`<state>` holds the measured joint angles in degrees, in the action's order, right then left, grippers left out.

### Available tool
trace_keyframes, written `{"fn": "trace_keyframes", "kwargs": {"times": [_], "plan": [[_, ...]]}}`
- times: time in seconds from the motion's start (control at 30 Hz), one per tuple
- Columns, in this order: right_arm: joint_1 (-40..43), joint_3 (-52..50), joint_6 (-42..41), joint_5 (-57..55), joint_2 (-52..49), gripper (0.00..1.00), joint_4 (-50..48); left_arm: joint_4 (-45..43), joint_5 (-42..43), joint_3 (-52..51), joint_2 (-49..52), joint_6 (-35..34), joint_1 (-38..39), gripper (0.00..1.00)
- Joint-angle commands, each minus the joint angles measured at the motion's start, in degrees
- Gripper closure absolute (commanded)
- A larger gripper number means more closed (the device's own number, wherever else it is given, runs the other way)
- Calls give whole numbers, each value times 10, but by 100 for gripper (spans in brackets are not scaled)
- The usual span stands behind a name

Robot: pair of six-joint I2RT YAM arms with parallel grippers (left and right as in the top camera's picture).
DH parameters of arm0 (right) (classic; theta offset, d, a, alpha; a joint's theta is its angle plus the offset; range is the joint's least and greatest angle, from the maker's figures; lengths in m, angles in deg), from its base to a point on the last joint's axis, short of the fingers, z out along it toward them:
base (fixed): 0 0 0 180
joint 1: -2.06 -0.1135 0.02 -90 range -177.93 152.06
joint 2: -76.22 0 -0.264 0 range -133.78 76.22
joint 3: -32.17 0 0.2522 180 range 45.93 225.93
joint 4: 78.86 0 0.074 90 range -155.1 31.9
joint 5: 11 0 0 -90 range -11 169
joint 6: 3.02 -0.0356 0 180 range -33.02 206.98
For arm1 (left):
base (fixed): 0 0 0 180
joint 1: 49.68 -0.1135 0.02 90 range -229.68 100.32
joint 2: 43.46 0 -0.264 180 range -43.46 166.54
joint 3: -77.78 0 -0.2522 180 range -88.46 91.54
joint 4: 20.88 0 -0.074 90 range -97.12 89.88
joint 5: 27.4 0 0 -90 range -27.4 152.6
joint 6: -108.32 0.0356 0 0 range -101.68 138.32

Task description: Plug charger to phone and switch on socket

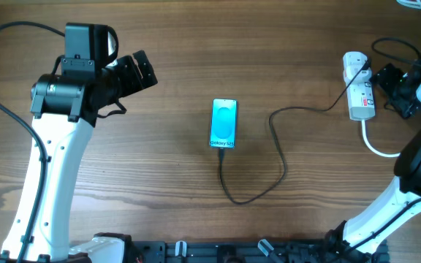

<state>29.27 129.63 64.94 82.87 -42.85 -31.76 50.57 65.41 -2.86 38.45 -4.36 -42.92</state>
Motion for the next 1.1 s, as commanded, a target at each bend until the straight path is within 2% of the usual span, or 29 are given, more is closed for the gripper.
{"fn": "trace_keyframes", "kwargs": {"times": [0.0,1.07], "plan": [[-10,-6,-6,7,-24,0,-2,0,-10,-1,3,-5,-2,0],[-11,-6,1,36,-38,0,34,0,-10,-1,3,-5,-2,0]]}}
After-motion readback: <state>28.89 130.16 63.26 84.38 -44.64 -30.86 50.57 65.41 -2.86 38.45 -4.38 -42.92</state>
